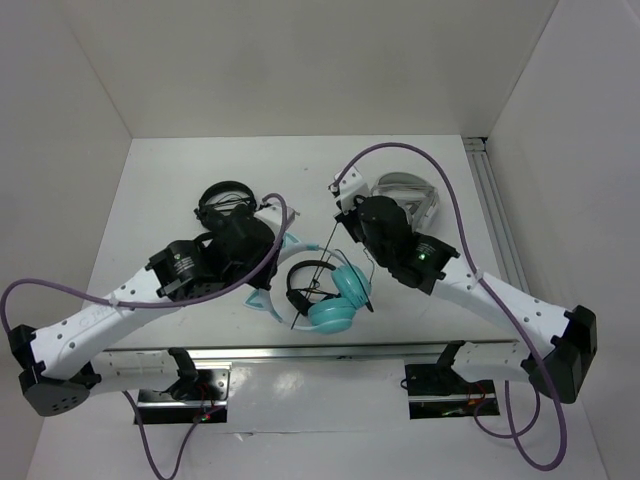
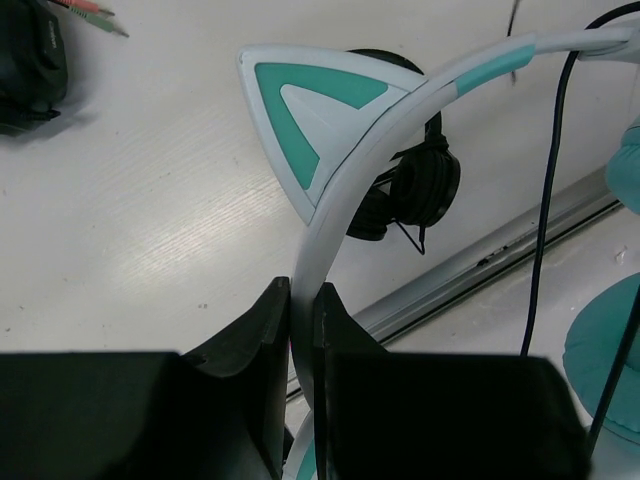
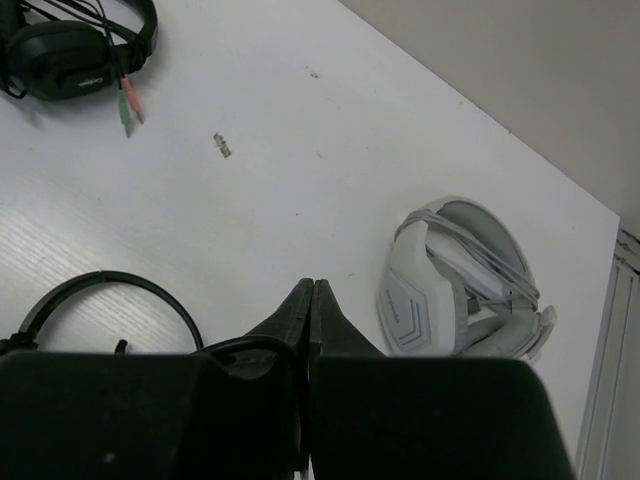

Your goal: Wrap the headphones

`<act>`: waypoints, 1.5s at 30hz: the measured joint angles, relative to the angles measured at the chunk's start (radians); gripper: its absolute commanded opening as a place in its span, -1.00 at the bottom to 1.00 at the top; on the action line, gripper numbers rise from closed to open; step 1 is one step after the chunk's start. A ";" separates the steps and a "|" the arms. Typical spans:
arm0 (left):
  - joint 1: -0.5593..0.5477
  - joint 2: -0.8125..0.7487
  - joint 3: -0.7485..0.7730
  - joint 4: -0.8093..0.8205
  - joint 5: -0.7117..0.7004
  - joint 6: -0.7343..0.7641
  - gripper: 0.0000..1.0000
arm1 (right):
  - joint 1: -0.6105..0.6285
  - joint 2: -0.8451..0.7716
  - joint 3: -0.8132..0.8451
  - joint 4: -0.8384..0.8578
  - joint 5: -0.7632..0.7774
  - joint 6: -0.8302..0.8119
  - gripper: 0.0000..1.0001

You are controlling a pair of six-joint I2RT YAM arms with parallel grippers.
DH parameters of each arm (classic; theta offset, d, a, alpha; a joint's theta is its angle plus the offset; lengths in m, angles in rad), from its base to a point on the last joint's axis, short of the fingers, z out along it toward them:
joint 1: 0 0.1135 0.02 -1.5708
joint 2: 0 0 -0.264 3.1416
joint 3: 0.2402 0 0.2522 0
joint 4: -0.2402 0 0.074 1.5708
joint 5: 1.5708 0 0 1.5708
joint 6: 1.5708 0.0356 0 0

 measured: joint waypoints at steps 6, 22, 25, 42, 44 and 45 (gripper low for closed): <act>-0.003 -0.034 0.029 -0.065 -0.018 -0.014 -1.00 | -0.137 0.006 -0.027 0.037 -0.219 -0.006 -0.87; -0.009 -0.076 0.308 -0.167 0.066 0.012 -1.00 | -0.194 0.185 -0.108 0.417 -0.755 0.150 -0.83; -0.010 -0.024 0.414 -0.201 0.028 -0.002 -1.00 | -0.199 0.228 -0.167 0.541 -0.809 0.220 -0.57; -0.019 0.090 0.633 -0.288 -0.311 -0.263 -1.00 | -0.211 0.618 -0.194 0.887 -0.983 0.471 -0.83; -0.019 0.089 0.633 -0.297 -0.343 -0.287 -1.00 | -0.211 0.618 -0.194 0.906 -0.985 0.481 -0.73; -0.019 0.089 0.633 -0.300 -0.356 -0.300 -1.00 | -0.211 0.618 -0.194 0.913 -0.986 0.486 -0.70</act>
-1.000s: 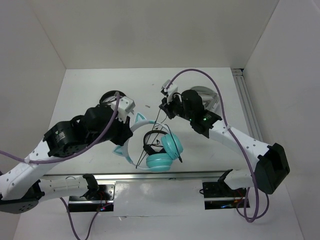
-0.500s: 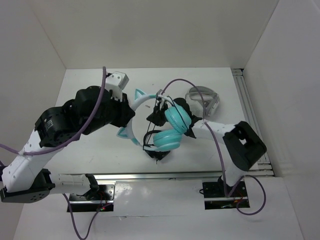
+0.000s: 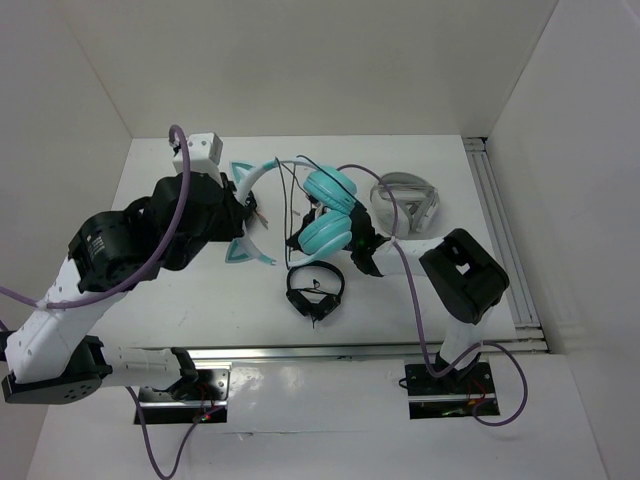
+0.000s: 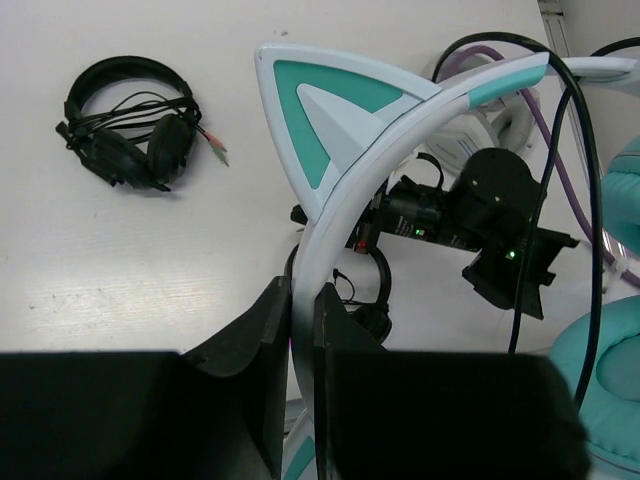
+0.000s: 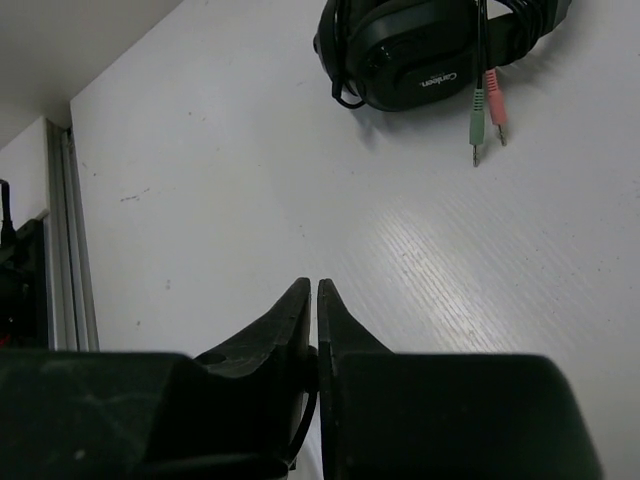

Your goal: Wrap the headphones

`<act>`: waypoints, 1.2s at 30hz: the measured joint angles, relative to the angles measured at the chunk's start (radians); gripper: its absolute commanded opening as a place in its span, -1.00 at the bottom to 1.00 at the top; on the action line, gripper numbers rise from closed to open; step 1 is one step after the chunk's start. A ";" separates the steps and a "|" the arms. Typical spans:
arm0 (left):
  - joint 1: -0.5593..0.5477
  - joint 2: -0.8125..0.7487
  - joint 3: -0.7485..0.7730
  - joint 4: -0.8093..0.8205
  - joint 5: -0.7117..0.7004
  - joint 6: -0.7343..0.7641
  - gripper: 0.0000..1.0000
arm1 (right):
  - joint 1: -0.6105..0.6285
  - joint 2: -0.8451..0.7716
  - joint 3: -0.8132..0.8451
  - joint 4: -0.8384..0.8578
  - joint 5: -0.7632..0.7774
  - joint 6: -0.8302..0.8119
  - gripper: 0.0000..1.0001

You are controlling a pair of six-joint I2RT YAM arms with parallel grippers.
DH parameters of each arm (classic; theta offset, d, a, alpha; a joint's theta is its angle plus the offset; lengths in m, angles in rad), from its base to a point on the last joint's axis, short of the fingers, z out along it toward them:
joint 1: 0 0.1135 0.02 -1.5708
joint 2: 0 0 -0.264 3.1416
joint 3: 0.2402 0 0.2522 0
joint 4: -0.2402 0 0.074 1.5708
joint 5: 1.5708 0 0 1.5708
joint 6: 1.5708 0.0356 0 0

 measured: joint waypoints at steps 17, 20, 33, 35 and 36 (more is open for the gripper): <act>0.068 -0.003 -0.002 -0.006 -0.032 -0.055 -1.00 | -0.007 0.000 -0.006 0.030 -0.043 0.027 -0.70; 0.079 -0.005 -0.004 -0.005 -0.031 -0.056 -1.00 | -0.007 0.002 -0.007 0.031 -0.048 0.034 -0.58; 0.135 -0.038 -0.036 -0.005 -0.029 -0.064 -1.00 | -0.008 0.026 -0.023 0.043 -0.067 0.048 -0.50; 0.145 -0.039 -0.036 -0.005 -0.026 -0.070 -1.00 | -0.008 0.026 -0.029 0.050 -0.067 0.049 -0.50; 0.151 -0.039 -0.036 -0.005 -0.022 -0.074 -1.00 | -0.008 0.026 -0.033 0.056 -0.068 0.050 -0.50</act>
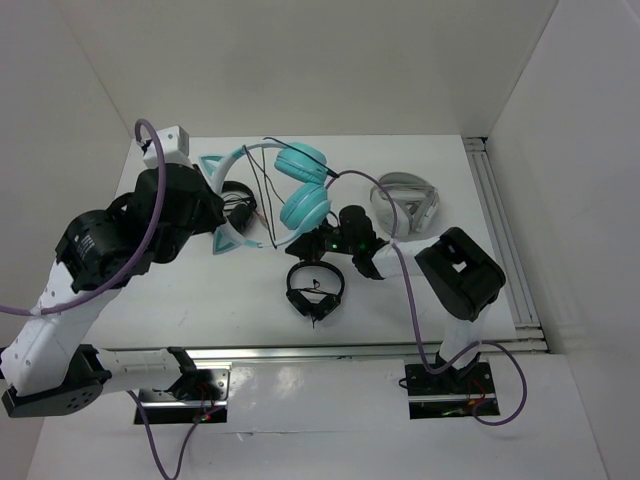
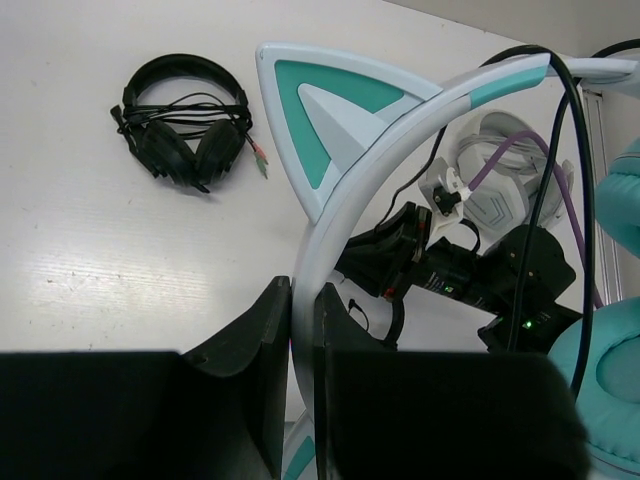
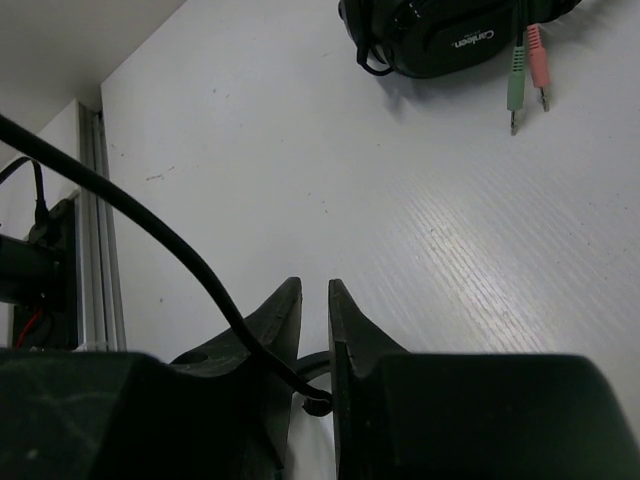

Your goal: Wrap the headphones

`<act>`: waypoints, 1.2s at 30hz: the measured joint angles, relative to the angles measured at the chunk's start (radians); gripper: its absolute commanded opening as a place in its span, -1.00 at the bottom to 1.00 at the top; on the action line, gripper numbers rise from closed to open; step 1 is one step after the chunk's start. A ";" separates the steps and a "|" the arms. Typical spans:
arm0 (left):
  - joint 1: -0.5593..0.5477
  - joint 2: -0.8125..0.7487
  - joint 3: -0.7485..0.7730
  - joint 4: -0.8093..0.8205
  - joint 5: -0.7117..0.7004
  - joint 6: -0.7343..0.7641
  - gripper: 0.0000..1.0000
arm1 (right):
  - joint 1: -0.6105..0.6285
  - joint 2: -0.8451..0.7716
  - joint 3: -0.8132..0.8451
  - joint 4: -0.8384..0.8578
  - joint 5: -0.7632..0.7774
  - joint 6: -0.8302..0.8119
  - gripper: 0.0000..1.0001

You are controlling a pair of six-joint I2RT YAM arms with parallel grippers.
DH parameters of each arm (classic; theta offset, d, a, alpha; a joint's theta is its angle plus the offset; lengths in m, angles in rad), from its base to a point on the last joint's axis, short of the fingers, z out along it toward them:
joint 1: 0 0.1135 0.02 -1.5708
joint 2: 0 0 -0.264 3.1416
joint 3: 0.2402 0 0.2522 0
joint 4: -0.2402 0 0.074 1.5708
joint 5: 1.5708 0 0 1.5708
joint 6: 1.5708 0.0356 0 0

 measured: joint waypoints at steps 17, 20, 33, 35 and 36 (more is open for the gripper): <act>0.177 0.013 -0.072 0.018 -0.041 -0.050 -1.00 | 0.130 -0.138 -0.085 -0.124 0.242 -0.018 -1.00; 0.264 0.061 -0.087 0.071 -0.043 -0.034 -1.00 | 0.265 -0.272 -0.091 -0.225 0.406 -0.024 -1.00; 0.237 0.336 -0.182 0.138 -0.109 0.153 -1.00 | 0.649 -0.480 0.222 -0.798 0.831 -0.171 -1.00; 0.202 0.345 -0.236 0.132 -0.098 0.189 -1.00 | 0.665 -0.475 0.309 -0.892 0.898 -0.222 -1.00; 0.186 0.341 -0.273 0.133 -0.084 0.212 -1.00 | 0.670 -0.473 0.349 -0.943 0.939 -0.249 -1.00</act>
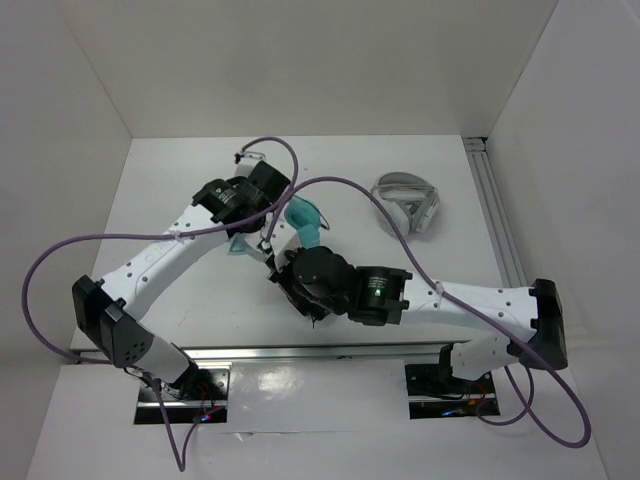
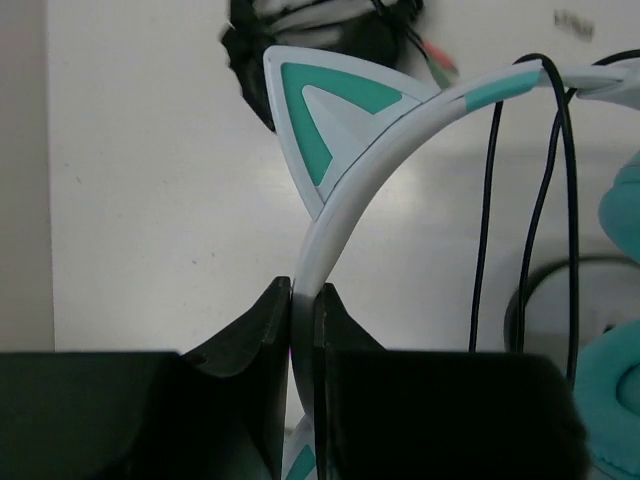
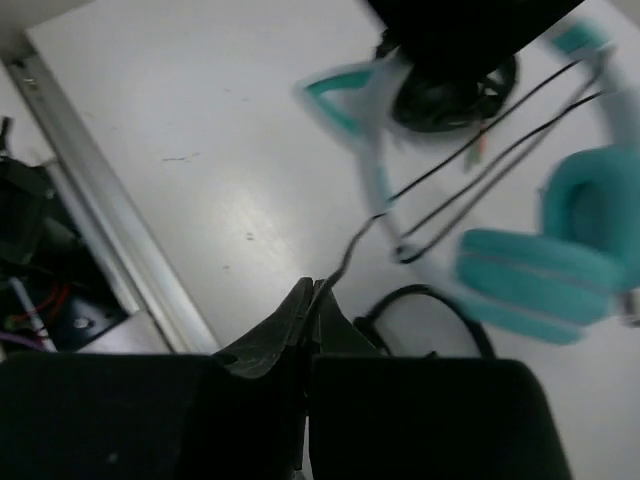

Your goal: Wrap the headphones

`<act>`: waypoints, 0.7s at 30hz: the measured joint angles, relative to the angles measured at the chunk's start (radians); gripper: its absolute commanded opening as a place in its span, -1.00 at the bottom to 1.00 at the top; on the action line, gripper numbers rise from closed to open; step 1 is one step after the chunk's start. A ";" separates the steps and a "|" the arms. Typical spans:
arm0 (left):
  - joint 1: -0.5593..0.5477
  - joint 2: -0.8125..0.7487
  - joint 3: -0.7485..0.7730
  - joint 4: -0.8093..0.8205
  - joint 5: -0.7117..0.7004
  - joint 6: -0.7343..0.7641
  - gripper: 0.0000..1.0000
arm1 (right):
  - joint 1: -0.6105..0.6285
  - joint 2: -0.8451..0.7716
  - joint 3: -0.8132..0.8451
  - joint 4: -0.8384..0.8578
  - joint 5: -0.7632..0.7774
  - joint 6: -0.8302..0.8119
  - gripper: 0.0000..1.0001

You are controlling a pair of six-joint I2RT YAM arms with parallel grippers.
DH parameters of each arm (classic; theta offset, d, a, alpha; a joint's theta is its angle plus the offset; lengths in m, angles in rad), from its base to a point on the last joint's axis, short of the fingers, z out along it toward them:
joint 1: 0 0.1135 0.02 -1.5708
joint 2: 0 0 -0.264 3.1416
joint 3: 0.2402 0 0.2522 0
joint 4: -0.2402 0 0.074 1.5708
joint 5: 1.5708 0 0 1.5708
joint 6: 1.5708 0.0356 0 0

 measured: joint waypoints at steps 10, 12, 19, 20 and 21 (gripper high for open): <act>-0.077 -0.222 -0.363 0.120 0.294 0.149 -1.00 | 0.023 0.039 0.098 -0.303 0.323 -0.219 -1.00; -0.098 -0.251 -0.388 0.137 0.354 0.163 -1.00 | 0.037 0.036 0.071 -0.294 0.375 -0.261 -1.00; -0.186 -0.316 -0.406 0.144 0.446 0.173 -1.00 | 0.030 -0.020 -0.060 -0.172 0.456 -0.415 -0.89; -0.204 -0.324 -0.406 0.148 0.449 0.171 -1.00 | 0.023 -0.022 -0.061 -0.154 0.450 -0.441 -0.89; -0.209 -0.330 -0.406 0.152 0.453 0.166 -1.00 | 0.017 -0.025 -0.064 -0.139 0.444 -0.463 -0.89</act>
